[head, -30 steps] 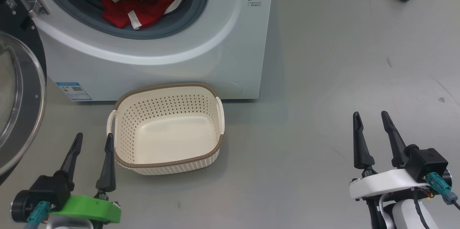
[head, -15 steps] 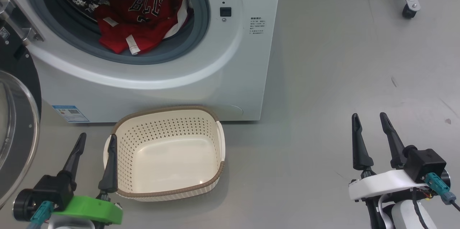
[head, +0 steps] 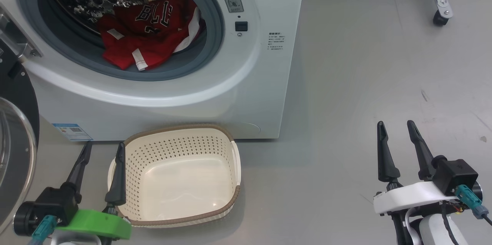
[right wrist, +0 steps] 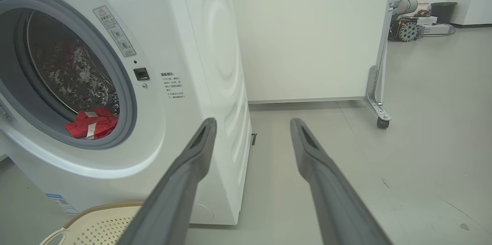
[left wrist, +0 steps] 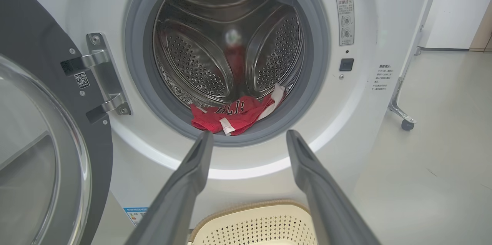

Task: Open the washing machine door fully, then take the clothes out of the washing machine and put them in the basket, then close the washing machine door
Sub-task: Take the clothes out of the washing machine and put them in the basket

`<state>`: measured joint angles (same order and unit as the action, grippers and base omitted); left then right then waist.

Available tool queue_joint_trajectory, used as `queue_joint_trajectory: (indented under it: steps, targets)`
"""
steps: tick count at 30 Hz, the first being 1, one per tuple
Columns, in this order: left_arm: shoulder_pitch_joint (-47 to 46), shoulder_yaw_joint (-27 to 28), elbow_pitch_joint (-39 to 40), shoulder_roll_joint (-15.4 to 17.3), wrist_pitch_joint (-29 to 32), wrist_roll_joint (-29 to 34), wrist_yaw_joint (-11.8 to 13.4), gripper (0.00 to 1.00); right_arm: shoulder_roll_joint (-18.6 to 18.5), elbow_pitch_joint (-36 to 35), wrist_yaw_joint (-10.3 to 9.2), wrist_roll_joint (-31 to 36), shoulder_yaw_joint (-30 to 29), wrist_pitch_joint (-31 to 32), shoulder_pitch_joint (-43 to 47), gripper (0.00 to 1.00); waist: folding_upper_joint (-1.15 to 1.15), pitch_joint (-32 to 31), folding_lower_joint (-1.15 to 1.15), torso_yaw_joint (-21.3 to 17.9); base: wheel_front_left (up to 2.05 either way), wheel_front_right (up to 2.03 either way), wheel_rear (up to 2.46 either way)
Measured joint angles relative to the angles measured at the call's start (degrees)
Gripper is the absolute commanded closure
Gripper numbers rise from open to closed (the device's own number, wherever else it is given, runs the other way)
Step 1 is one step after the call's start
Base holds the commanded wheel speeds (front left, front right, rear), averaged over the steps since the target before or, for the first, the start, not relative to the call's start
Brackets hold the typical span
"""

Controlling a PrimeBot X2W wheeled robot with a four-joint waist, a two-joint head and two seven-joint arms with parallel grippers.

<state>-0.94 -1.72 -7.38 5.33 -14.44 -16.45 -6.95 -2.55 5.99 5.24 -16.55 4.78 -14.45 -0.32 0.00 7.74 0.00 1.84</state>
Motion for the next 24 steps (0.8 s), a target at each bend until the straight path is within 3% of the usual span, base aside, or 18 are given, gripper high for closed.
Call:
queue_joint_trajectory:
  steps: [24]
  targets:
    - [0.0, -0.2, 0.2, 0.0, 0.0, 0.0, 0.0, 0.00, 0.0, -0.1, 0.01, 0.0, 0.0, 0.0, 0.0, 0.00, 0.00, 0.9, 0.00, -0.1, 0.03, -0.03, 0.00]
